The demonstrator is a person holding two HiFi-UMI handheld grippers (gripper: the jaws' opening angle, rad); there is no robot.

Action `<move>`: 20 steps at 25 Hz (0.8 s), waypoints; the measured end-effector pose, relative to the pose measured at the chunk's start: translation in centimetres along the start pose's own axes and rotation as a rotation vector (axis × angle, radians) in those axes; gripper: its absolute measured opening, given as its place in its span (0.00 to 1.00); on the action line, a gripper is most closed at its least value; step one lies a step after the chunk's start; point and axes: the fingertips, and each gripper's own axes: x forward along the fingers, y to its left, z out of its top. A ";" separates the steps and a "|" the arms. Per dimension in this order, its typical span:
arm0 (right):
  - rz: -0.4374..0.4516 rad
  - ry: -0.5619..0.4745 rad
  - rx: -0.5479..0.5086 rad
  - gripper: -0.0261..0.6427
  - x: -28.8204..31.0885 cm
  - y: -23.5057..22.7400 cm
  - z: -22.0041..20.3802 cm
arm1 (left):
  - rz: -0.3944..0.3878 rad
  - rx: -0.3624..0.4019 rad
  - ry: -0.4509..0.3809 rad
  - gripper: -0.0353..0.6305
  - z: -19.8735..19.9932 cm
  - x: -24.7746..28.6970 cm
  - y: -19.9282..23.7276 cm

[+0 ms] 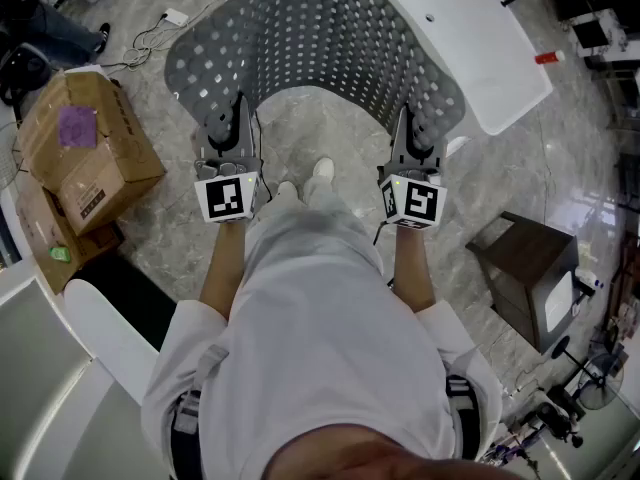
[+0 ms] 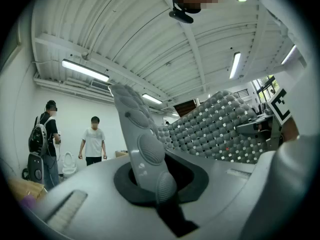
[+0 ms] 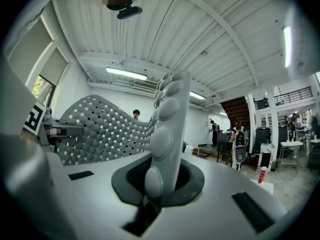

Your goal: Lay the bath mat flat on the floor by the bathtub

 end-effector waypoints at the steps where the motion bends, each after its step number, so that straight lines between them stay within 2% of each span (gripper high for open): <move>1: 0.001 0.001 -0.006 0.06 -0.3 -0.1 0.3 | -0.004 0.000 0.007 0.08 0.0 -0.3 -0.2; 13: 0.011 0.021 -0.021 0.06 0.2 -0.9 0.8 | 0.005 -0.002 0.051 0.08 -1.1 0.0 -0.4; 20: 0.009 0.028 -0.048 0.06 -0.1 -1.8 2.5 | -0.012 -0.007 0.052 0.08 0.2 0.0 -0.7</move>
